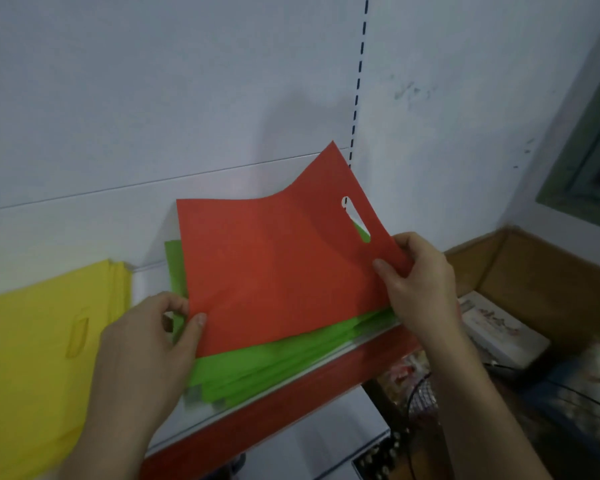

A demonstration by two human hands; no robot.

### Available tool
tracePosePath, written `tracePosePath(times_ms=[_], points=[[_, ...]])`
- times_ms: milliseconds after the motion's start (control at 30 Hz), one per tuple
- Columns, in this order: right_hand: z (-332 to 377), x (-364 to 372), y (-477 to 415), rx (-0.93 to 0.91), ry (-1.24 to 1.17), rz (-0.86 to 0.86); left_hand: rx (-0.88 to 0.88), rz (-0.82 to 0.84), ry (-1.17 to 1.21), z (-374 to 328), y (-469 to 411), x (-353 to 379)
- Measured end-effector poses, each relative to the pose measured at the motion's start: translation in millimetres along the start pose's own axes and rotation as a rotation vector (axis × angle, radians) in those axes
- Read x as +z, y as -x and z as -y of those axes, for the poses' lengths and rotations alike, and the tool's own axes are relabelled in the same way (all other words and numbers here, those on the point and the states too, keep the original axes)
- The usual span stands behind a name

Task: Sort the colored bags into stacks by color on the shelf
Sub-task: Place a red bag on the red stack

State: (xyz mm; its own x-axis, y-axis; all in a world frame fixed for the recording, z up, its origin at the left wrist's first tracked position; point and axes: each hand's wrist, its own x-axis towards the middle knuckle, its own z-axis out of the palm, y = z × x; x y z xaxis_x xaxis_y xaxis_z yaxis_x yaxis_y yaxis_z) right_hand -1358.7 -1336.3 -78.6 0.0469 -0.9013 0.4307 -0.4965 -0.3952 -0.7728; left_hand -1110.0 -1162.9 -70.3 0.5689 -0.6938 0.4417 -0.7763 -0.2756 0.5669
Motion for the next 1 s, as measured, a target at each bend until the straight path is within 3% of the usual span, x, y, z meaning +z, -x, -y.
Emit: tracePosePath(times_ms=[233, 400, 600, 833, 1000], points=[[-12.8, -6.6, -11.8, -0.095, 0.045, 0.05, -0.044, -0.116, -0.092, -16.9, 10.9, 6.6], [-0.6, -20.6, 0.2, -0.139, -0.173, 0.077, -0.099, -0.262, 0.079, -27.8, 40.7, -13.4], [48.2, 3.5, 33.8, -0.106, -0.519, 0.304, -0.224, -0.407, 0.211, -5.0, 89.4, -65.4], [117.0, 58.6, 97.7, -0.164, -0.667, 0.538, -0.326, -0.564, -0.056, 52.2, 144.0, -137.6], [174.7, 107.8, 153.6, -0.248, -0.69, 0.603, -0.414, -0.656, -0.089, 108.5, 176.0, -198.8]])
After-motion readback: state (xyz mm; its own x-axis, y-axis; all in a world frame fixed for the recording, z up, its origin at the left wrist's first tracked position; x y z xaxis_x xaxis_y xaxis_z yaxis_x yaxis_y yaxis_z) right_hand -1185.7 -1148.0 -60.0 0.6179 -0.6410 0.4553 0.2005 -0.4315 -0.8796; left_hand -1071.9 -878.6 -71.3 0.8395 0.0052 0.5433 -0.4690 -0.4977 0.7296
